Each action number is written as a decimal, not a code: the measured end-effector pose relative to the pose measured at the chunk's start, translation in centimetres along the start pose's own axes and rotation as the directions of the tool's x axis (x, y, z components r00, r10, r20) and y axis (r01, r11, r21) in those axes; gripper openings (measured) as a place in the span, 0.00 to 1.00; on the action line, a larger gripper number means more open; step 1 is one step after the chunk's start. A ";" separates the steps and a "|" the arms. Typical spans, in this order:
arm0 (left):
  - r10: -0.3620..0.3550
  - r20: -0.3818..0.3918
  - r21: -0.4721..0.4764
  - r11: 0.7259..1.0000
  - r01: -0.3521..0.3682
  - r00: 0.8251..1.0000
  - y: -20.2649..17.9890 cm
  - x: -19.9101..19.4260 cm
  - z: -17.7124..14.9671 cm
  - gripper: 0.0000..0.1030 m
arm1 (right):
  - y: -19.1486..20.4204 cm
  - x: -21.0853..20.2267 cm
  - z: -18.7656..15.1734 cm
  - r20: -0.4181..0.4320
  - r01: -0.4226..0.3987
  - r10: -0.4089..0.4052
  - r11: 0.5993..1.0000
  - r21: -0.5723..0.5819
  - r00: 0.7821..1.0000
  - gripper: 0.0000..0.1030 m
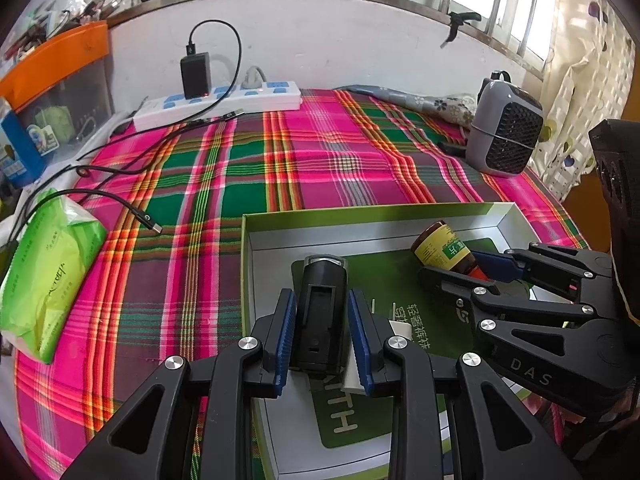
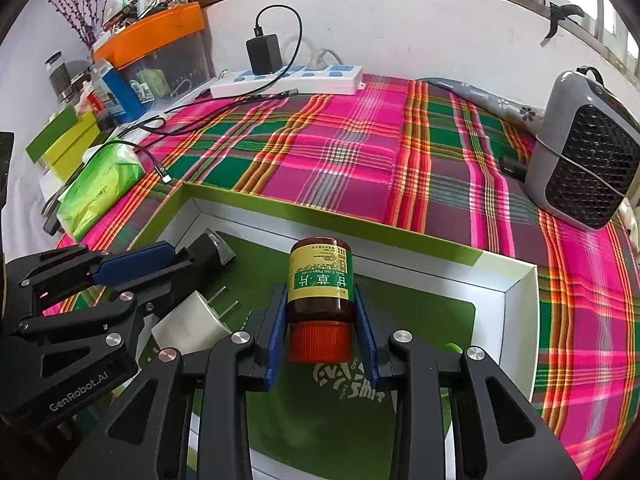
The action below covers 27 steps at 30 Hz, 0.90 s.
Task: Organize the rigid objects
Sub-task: 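Carry the flashlight with the left tool while the right tool carries the bottle over the green box, then open the left tool to drop the flashlight while the right tool releases the bottle in the box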
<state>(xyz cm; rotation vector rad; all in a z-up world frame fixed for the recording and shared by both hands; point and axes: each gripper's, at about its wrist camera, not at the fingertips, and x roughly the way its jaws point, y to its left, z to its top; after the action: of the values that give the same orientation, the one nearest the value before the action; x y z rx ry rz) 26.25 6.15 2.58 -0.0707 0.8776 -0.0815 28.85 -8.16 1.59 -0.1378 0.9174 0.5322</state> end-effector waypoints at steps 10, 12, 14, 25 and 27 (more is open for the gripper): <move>0.013 -0.001 0.003 1.000 -0.013 1.000 0.1 0.1 -0.1 0.25 | 0.0 0.3 0.0 -0.008 0.001 -0.001 1.000 0.003 1.000 0.32; 0.019 -0.001 0.004 1.000 -0.019 1.000 0.0 0.1 -0.1 0.26 | 0.0 0.3 0.0 -0.008 0.002 -0.002 1.000 0.004 1.000 0.32; 0.026 -0.001 0.005 1.000 -0.026 1.000 0.0 0.0 -0.1 0.26 | 0.0 0.3 0.0 -0.008 0.001 -0.001 1.000 0.004 1.000 0.32; 0.023 0.020 0.009 1.000 -0.023 1.000 -0.3 -1.0 -0.5 0.31 | 0.0 -0.1 -0.2 0.006 -0.006 0.006 1.000 0.018 1.000 0.32; 0.025 0.022 0.007 1.000 -0.026 0.999 -0.4 -1.3 -0.6 0.32 | -0.1 -0.4 -0.2 0.011 -0.007 0.007 1.000 0.022 1.000 0.33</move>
<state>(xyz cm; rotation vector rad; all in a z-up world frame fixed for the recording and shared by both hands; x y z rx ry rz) 24.92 5.90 3.26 -0.0534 0.8565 -0.0601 28.54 -8.42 1.72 -0.1115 0.9135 0.5282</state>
